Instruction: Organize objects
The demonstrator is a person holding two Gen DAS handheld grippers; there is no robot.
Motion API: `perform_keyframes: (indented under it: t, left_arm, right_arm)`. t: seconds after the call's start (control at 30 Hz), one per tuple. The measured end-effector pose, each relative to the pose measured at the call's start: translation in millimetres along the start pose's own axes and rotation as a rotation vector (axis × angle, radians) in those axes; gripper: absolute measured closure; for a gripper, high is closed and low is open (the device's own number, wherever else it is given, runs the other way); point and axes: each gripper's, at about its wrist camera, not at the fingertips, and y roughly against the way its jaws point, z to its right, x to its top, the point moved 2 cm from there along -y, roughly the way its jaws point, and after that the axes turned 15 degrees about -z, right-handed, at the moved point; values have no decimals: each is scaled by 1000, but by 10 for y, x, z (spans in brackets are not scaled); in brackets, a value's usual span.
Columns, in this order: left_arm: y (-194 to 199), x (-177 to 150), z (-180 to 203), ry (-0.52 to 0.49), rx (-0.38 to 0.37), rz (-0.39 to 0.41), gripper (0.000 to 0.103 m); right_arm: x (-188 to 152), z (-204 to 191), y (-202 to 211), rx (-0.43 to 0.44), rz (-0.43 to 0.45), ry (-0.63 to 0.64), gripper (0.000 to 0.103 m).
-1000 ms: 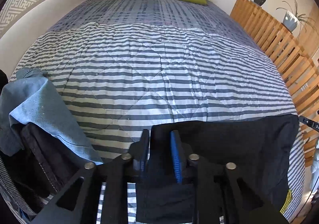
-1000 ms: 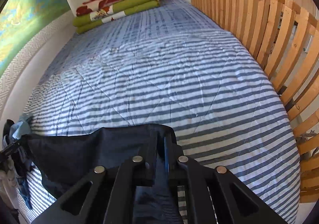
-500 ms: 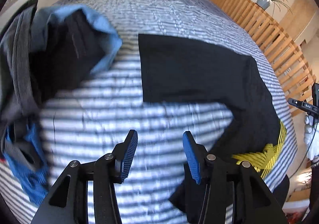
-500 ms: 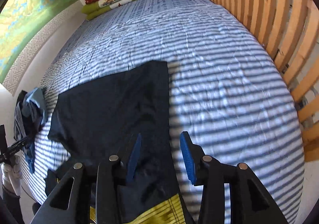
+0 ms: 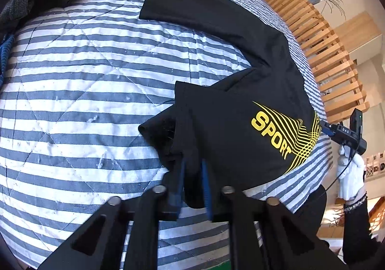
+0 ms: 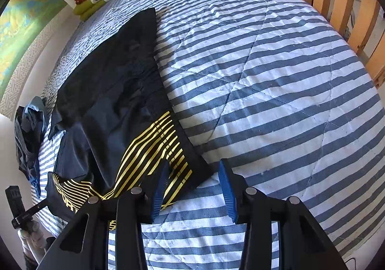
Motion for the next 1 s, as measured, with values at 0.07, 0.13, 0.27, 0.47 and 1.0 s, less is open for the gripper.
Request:
perform_keyframes:
  t: [0.07,0.13,0.27,0.47,1.0]
  left_arm:
    - [52,39,58,-13,-4,7,101]
    - [111,44,107,-32,14,22,101]
    - [282,41,159,-54,34,55,101]
    - [923,152,290,-133,130,169,101]
    - [701,-467,-37,-134,66,-9,77]
  right_arm:
    - [4,-66,-6,-8,2,13,64]
    - [12,-134,-25,-23,-3,24,62]
    - [-11,-254,-75,-64,-20,64,73]
    - [-68,-366,86,-73,24,65,82]
    - [-463,-407,185,-218,-32,164,73]
